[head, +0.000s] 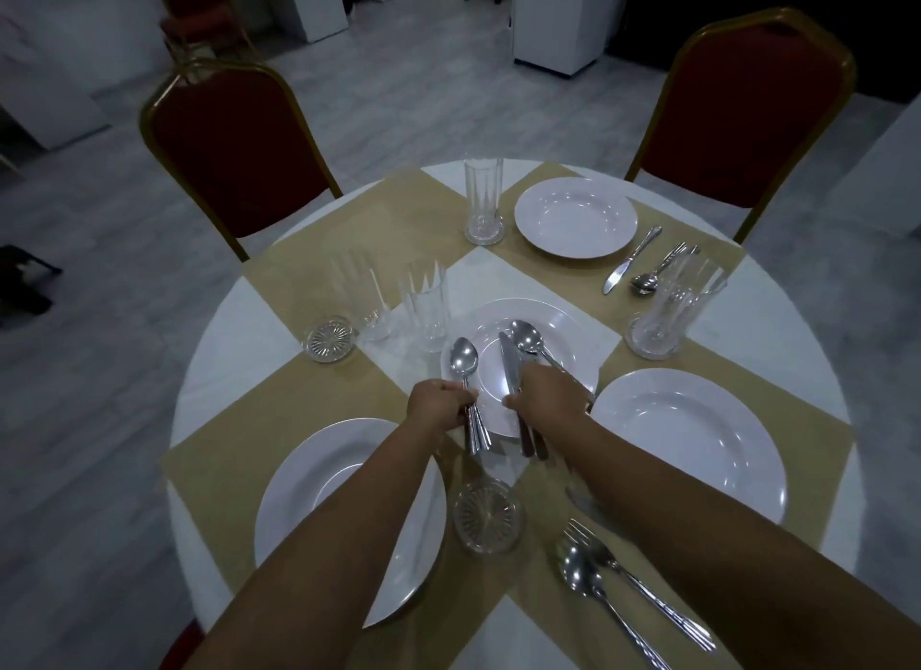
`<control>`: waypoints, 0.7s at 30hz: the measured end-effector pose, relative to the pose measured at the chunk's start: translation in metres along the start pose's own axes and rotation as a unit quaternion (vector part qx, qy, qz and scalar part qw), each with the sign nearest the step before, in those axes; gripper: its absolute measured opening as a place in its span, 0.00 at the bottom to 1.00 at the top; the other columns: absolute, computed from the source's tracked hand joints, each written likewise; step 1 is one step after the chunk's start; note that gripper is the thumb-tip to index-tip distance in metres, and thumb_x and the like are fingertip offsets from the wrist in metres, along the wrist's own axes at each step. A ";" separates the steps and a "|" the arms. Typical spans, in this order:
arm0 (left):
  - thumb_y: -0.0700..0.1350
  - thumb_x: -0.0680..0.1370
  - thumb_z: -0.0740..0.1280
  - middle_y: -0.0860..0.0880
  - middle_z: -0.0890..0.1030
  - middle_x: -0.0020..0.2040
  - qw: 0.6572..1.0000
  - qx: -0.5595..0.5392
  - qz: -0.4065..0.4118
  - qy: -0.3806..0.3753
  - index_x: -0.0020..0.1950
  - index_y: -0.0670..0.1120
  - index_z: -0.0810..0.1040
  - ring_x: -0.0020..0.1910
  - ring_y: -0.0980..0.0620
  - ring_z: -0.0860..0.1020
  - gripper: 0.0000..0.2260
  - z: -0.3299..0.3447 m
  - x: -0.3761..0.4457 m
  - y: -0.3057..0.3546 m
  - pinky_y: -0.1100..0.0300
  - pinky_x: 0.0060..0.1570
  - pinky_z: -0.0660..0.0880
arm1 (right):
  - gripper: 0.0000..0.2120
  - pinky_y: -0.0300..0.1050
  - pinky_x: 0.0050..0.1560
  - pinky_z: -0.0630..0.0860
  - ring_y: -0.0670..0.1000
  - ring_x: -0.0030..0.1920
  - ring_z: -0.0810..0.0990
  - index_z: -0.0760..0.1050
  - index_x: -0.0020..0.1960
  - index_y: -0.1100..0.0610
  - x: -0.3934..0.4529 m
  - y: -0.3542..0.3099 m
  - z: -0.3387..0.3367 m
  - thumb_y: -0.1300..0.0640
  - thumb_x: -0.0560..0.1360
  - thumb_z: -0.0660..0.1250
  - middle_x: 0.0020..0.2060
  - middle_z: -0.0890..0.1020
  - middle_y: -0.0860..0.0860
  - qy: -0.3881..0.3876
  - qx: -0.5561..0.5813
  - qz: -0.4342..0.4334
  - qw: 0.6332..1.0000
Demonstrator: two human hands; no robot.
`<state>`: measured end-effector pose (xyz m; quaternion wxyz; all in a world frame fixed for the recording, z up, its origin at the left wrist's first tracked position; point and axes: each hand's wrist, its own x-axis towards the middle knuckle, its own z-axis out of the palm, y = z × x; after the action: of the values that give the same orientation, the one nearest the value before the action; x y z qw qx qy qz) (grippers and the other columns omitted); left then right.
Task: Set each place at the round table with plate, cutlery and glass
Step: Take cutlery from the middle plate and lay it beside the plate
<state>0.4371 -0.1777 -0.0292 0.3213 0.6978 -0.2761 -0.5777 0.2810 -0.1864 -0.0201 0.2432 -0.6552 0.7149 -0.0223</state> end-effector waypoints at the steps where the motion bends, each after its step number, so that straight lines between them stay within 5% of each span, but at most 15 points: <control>1: 0.34 0.72 0.73 0.38 0.81 0.43 1.000 -0.007 0.000 -0.002 0.46 0.36 0.79 0.41 0.44 0.80 0.05 -0.002 -0.001 -0.001 0.51 0.47 0.81 | 0.14 0.42 0.38 0.70 0.55 0.47 0.82 0.75 0.53 0.58 0.000 -0.002 0.001 0.51 0.73 0.69 0.46 0.82 0.53 0.004 0.001 0.008 1.000; 7: 0.34 0.73 0.72 0.41 0.80 0.43 0.999 -0.030 0.013 -0.008 0.51 0.36 0.79 0.39 0.47 0.79 0.09 -0.013 -0.008 -0.005 0.58 0.37 0.78 | 0.01 0.41 0.35 0.67 0.54 0.40 0.79 0.75 0.43 0.58 -0.005 -0.009 -0.002 0.61 0.73 0.65 0.41 0.80 0.55 0.014 0.001 0.038 0.999; 11: 0.34 0.72 0.73 0.43 0.79 0.39 0.999 -0.035 0.006 -0.014 0.45 0.39 0.79 0.35 0.50 0.78 0.05 -0.024 -0.011 -0.008 0.61 0.32 0.76 | 0.06 0.43 0.40 0.72 0.57 0.47 0.82 0.78 0.48 0.61 -0.006 -0.007 -0.001 0.60 0.74 0.65 0.45 0.82 0.57 0.029 0.030 0.049 0.998; 16: 0.34 0.72 0.73 0.41 0.80 0.41 0.999 -0.039 0.008 -0.019 0.46 0.40 0.80 0.36 0.48 0.78 0.06 -0.041 -0.014 -0.013 0.56 0.41 0.78 | 0.06 0.46 0.45 0.76 0.58 0.47 0.82 0.76 0.44 0.60 -0.014 -0.012 -0.005 0.57 0.74 0.65 0.44 0.82 0.57 0.045 0.091 0.081 0.992; 21: 0.35 0.73 0.72 0.45 0.77 0.34 0.999 -0.030 0.023 -0.010 0.52 0.37 0.80 0.30 0.52 0.74 0.09 -0.055 -0.024 -0.010 0.62 0.31 0.73 | 0.08 0.40 0.32 0.66 0.54 0.38 0.76 0.72 0.40 0.60 -0.028 -0.022 -0.007 0.56 0.73 0.65 0.33 0.75 0.52 0.034 0.196 0.120 0.973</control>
<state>0.4876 -0.1463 -0.0147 0.3524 0.6755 -0.2778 -0.5851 0.2992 -0.1654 0.0030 0.3439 -0.5027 0.7779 -0.1549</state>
